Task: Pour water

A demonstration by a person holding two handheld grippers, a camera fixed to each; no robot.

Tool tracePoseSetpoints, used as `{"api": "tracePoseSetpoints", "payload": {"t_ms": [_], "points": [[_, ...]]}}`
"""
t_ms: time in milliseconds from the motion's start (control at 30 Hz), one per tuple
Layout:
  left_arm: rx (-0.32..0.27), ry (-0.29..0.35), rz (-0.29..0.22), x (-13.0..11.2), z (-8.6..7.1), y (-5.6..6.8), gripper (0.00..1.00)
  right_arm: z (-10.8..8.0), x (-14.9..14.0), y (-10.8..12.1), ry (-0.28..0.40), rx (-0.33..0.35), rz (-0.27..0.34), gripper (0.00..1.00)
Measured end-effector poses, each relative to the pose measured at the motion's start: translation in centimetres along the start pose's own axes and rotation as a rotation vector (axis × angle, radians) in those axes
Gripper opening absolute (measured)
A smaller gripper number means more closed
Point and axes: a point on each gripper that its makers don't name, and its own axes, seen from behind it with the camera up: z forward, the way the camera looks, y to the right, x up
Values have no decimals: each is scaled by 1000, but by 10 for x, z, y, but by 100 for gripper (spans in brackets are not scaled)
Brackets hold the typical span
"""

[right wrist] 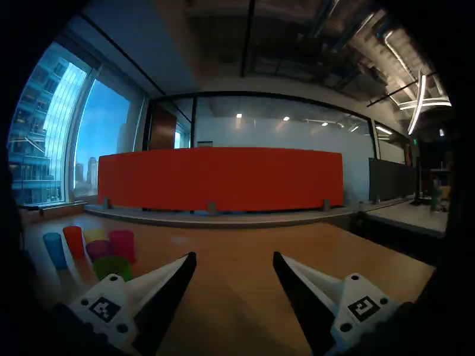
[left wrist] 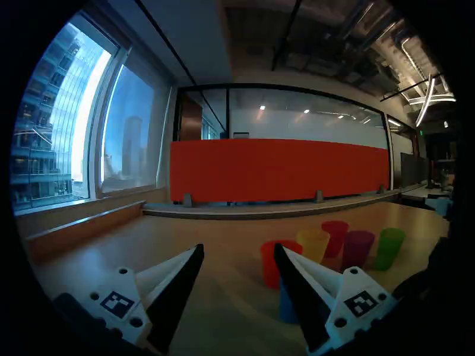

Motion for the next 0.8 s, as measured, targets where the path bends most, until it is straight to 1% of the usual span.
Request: {"api": "tracePoseSetpoints", "payload": {"t_ms": [100, 200, 300, 400, 500, 700, 800], "points": [[-1, -7, 10, 3, 0, 1, 87, 1, -1, 2, -1, 1, 0, 100], [-13, -1, 6, 14, 0, 5, 87, 1, 8, 4, 1, 4, -1, 100], [-30, 2, -16, 27, 1, 8, 87, 0, 20, 4, -6, 13, -6, 100], [-35, -12, -23, 40, 1, 8, 87, -1, 35, 3, -10, 27, -8, 100], [-43, -19, -28, 56, 1, 7, 87, -2, 51, 3, -16, 38, -9, 100], [-84, -15, -33, 94, 2, 11, 87, -1, 78, 2, -45, 59, -21, 100], [-88, -16, -30, 111, 1, 8, 87, 1, 94, 0, -55, 70, -22, 100]]}}
